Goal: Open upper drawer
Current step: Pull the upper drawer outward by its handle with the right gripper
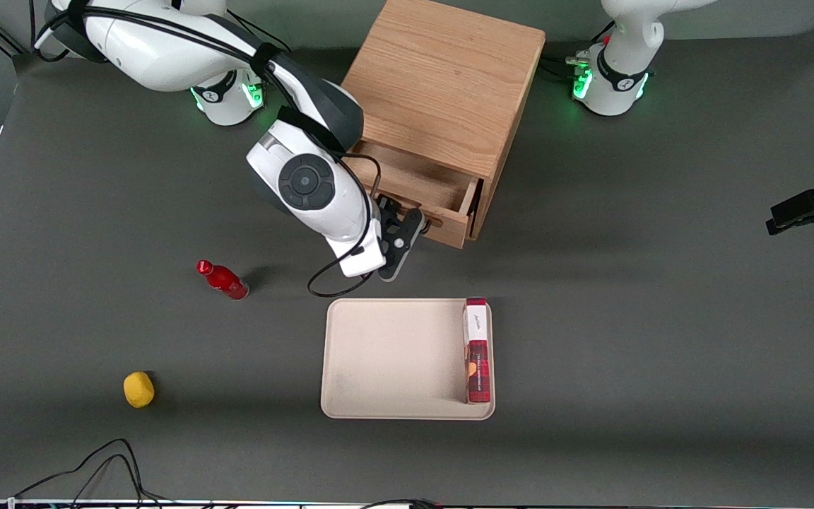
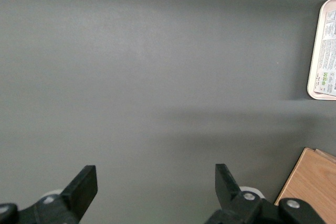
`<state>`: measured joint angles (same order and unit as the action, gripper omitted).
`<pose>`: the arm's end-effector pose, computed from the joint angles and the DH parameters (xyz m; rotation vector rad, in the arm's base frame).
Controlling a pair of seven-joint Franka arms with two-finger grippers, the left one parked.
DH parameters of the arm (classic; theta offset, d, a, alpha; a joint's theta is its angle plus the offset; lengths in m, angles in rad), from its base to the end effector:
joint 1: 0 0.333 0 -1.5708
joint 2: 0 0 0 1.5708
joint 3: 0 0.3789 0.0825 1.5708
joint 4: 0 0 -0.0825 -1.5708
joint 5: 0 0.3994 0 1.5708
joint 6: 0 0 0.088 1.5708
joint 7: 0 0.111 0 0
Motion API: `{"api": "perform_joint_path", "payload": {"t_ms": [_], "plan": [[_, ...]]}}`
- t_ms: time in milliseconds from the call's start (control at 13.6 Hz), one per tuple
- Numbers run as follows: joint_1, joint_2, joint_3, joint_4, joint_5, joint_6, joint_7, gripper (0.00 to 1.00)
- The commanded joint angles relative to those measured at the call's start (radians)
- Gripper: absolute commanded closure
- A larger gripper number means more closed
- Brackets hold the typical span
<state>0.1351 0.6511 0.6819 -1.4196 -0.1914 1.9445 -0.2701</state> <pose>0.6047 0.4510 0.4210 -2.5364 -1.4692 0.0617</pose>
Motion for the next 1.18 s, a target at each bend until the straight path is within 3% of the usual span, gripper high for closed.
{"api": "perform_joint_path", "payload": {"t_ms": [0, 221, 1107], "plan": [[0.021, 0.067, -0.011, 0.034, -0.045, 0.047, 0.003, 0.00], [0.038, 0.070, -0.057, 0.059, -0.042, 0.047, 0.003, 0.00], [0.038, 0.136, -0.079, 0.163, -0.046, 0.047, -0.058, 0.00]]}}
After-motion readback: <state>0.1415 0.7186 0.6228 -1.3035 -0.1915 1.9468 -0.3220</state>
